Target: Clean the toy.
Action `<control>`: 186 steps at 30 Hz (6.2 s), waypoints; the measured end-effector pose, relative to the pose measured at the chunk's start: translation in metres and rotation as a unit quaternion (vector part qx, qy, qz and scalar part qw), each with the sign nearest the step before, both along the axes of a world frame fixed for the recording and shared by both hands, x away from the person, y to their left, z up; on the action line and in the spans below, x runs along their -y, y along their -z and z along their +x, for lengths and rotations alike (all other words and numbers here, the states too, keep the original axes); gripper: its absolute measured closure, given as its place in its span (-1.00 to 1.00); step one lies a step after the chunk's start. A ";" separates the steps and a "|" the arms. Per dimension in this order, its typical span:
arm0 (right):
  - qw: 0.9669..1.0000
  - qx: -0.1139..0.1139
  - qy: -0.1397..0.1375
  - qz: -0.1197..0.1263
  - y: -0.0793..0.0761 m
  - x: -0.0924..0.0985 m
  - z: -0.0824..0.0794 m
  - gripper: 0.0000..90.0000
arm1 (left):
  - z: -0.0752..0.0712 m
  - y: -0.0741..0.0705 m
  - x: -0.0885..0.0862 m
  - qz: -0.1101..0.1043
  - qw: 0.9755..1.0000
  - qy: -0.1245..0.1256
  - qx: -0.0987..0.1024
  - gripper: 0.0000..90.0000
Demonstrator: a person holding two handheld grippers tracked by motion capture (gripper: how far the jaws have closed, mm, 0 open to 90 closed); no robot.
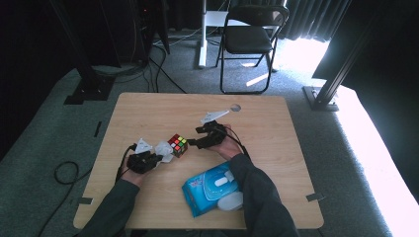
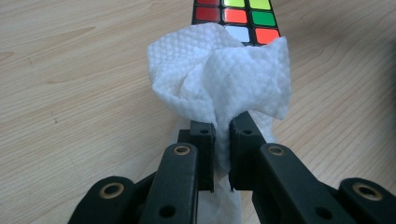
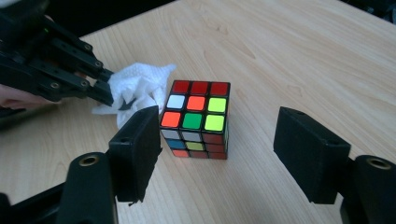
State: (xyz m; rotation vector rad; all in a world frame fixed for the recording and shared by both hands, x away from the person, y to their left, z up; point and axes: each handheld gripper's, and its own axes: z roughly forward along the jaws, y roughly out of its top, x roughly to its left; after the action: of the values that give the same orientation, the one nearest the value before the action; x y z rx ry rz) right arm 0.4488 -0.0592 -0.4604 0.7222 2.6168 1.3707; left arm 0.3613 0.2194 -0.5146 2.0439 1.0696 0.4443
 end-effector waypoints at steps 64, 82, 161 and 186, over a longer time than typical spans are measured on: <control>0.989 0.050 -0.048 -0.133 0.045 -0.065 0.003 -0.31 | 0.011 0.003 -0.014 -0.063 0.998 -0.026 -0.017 0.83; 0.987 0.050 -0.059 -0.143 0.051 -0.076 0.001 -0.36 | 0.012 0.007 -0.011 -0.070 0.997 -0.030 -0.026 0.83; 0.996 0.057 -0.004 -0.074 0.033 -0.023 -0.021 -0.24 | 0.036 -0.045 0.045 -0.074 0.996 0.036 0.018 0.84; 0.997 0.050 0.003 -0.064 0.033 -0.021 -0.019 -0.24 | 0.025 -0.044 0.071 -0.080 0.992 0.094 0.010 0.84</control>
State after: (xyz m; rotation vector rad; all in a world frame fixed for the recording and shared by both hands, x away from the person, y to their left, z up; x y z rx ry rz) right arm 0.4300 -0.0379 -0.4939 0.6268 2.5941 1.1920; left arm 0.3866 0.1483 -0.4704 1.9715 0.8618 0.2731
